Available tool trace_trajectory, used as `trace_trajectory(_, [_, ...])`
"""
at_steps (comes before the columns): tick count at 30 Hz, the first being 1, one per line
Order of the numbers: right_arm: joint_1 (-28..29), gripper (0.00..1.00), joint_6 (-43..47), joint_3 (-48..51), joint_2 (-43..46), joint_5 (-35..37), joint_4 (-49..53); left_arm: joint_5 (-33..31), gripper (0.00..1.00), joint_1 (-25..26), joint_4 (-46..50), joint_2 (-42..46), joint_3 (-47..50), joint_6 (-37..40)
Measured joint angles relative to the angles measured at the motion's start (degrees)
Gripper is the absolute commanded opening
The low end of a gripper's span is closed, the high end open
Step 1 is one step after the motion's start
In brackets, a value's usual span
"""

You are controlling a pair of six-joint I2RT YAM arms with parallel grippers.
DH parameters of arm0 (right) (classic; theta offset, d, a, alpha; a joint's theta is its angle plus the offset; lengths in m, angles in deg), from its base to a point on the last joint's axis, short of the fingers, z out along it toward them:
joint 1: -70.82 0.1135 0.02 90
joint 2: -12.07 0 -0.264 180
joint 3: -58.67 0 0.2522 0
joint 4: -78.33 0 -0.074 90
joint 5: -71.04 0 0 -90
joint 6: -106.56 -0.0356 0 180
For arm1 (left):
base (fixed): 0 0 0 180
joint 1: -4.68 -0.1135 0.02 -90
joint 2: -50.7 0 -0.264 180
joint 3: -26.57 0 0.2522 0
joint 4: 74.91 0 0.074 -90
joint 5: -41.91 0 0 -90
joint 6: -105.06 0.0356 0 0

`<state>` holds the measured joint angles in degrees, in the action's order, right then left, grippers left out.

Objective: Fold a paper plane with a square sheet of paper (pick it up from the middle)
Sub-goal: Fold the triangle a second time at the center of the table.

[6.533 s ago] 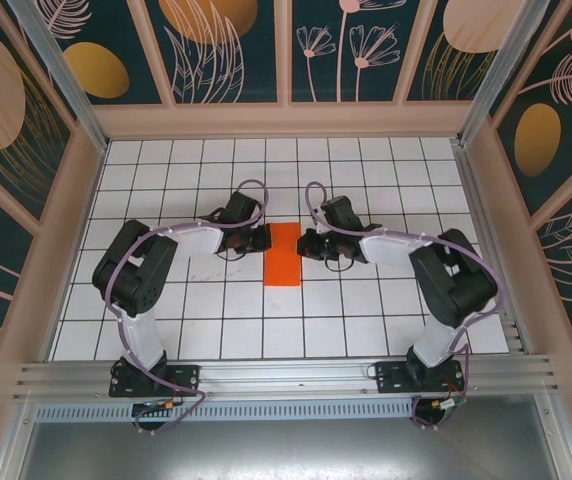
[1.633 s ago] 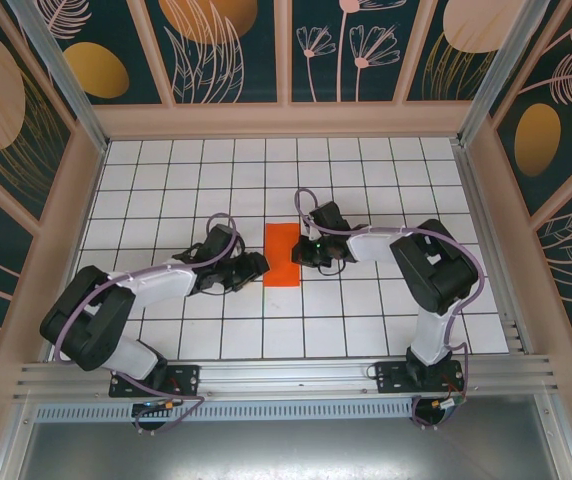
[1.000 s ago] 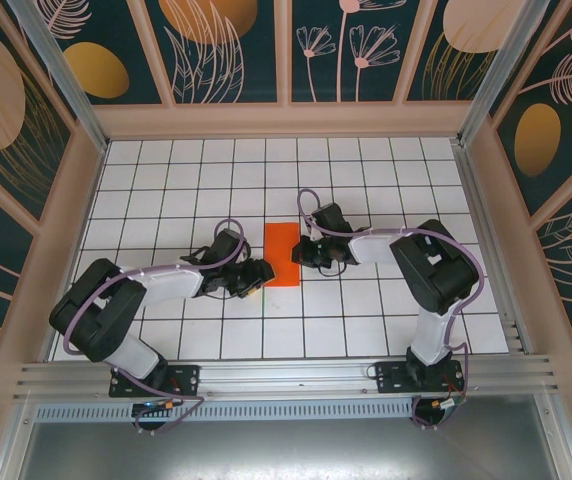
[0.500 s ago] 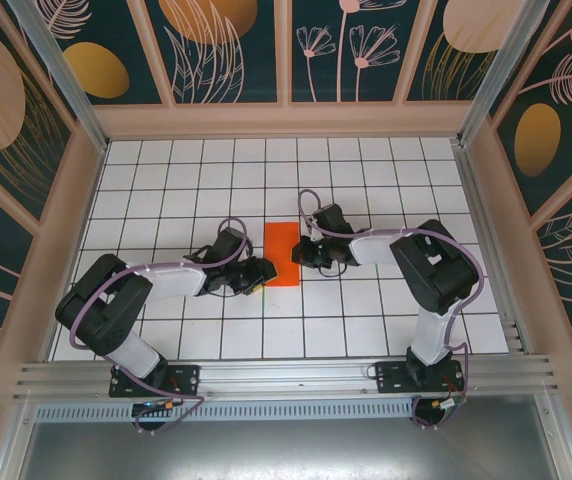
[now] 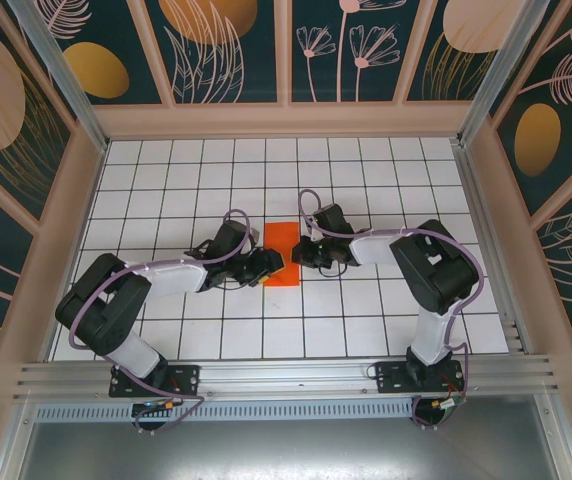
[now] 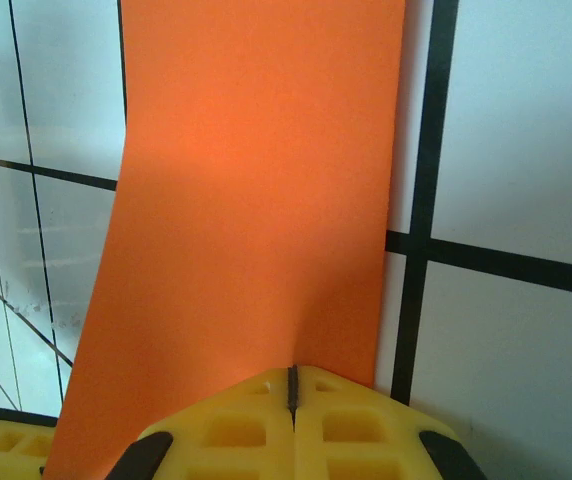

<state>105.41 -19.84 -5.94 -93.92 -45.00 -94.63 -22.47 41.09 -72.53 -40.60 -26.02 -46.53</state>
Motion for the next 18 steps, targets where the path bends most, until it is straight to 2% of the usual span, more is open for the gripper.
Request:
trace_trajectory(7, [-0.6, 0.00, 0.0, 0.1, 0.0, -1.5, -0.3, 2.5, 0.54, 0.0, -4.7, -1.6, -1.6, 0.0])
trace_trajectory(12, [-2.3, 0.00, -1.1, 1.3, 0.0, -5.5, -1.0, 3.0, 0.56, 0.0, -5.6, -3.8, -3.1, 0.0])
trace_trajectory(18, [-5.0, 0.10, -2.3, 3.0, 2.7, -9.0, -1.0, 3.2, 0.60, 0.0, -6.1, -5.8, -4.0, 0.7])
